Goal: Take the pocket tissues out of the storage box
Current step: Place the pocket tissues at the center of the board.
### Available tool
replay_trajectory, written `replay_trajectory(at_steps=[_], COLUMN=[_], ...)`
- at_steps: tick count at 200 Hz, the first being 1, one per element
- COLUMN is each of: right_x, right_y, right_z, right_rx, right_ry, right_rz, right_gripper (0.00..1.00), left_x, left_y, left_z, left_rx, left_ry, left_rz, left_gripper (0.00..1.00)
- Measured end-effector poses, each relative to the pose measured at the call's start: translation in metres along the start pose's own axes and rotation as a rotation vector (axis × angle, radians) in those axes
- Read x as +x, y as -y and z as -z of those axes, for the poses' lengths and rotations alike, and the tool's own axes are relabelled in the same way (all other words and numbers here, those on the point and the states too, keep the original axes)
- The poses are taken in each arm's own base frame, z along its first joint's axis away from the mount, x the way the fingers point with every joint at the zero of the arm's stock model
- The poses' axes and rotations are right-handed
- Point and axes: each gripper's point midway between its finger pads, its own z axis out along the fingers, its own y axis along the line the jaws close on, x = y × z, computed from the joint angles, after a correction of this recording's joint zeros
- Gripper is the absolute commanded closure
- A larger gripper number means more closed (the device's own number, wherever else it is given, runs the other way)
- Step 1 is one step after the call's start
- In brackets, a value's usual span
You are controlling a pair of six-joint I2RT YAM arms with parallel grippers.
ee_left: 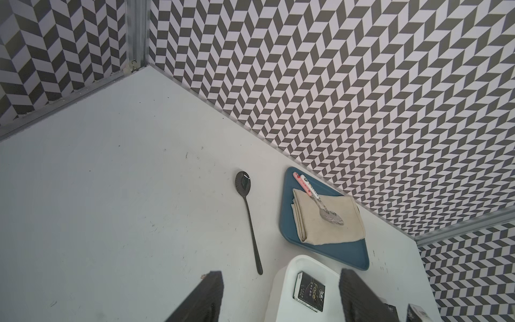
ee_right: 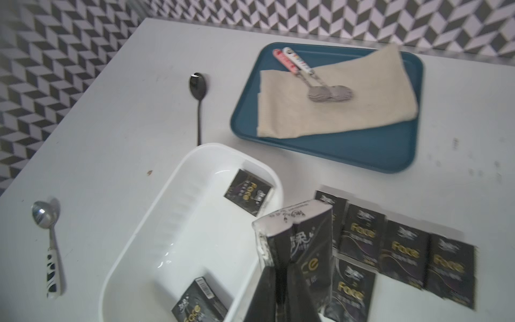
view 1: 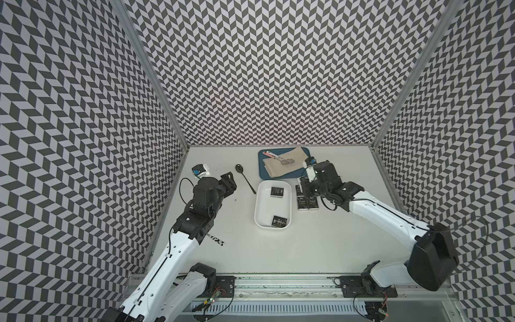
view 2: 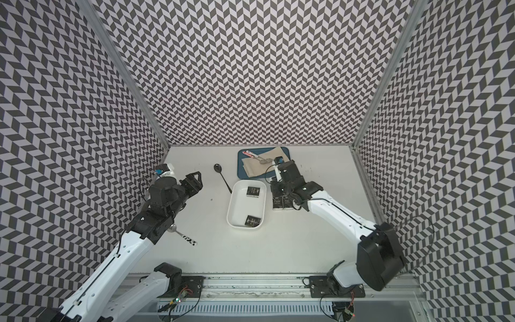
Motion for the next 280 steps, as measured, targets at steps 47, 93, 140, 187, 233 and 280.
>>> replay_trajectory(at_steps=[47,93,140,187,233,280], right_x=[0.060,0.111,0.139,0.119,0.107,0.128], right_y=[0.068,0.106,0.111,0.114,0.117,0.115], right_z=[0.004,-0.018,-0.041,-0.031,-0.013,-0.008], right_rx=[0.147,0.253,0.261,0.257,0.250,0.244], right_ry=[-0.071,-0.209,-0.286,-0.213,-0.127,-0.171], right_rz=[-0.138,-0.193,-0.219,-0.242,-0.325,-0.392], right_gripper=[0.85,0.84,0.68,0.65,0.60,0.57], left_x=[0.000,0.000,0.000,-0.002,0.006,0.004], left_y=[0.003,0.004,0.005,0.016,0.024,0.027], left_z=[-0.001,-0.001,-0.003,-0.005,-0.013,-0.012], left_rx=[0.011,0.016,0.013,0.029,0.033,0.044], left_ry=[-0.001,-0.005,-0.009,-0.016,-0.048,-0.047], left_rz=[0.002,0.002,0.000,-0.005,-0.021,-0.023], left_gripper=[0.29,0.29,0.30,0.30,0.30,0.29])
